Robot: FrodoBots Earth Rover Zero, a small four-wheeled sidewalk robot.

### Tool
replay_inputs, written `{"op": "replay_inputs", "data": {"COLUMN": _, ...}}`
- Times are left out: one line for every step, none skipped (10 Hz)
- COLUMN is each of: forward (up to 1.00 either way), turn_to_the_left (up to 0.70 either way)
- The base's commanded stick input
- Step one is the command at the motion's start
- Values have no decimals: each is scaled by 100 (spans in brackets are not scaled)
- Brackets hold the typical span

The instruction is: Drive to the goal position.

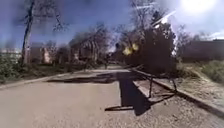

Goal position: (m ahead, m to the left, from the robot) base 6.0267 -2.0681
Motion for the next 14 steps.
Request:
{"op": "replay_inputs", "data": {"forward": 100, "turn_to_the_left": 0}}
{"op": "replay_inputs", "data": {"forward": 100, "turn_to_the_left": 0}}
{"op": "replay_inputs", "data": {"forward": 100, "turn_to_the_left": 0}}
{"op": "replay_inputs", "data": {"forward": 100, "turn_to_the_left": 0}}
{"op": "replay_inputs", "data": {"forward": 100, "turn_to_the_left": 0}}
{"op": "replay_inputs", "data": {"forward": 100, "turn_to_the_left": 0}}
{"op": "replay_inputs", "data": {"forward": 100, "turn_to_the_left": 0}}
{"op": "replay_inputs", "data": {"forward": 100, "turn_to_the_left": 0}}
{"op": "replay_inputs", "data": {"forward": 100, "turn_to_the_left": 0}}
{"op": "replay_inputs", "data": {"forward": 100, "turn_to_the_left": 0}}
{"op": "replay_inputs", "data": {"forward": 100, "turn_to_the_left": 0}}
{"op": "replay_inputs", "data": {"forward": 100, "turn_to_the_left": 0}}
{"op": "replay_inputs", "data": {"forward": 100, "turn_to_the_left": 0}}
{"op": "replay_inputs", "data": {"forward": 100, "turn_to_the_left": 0}}
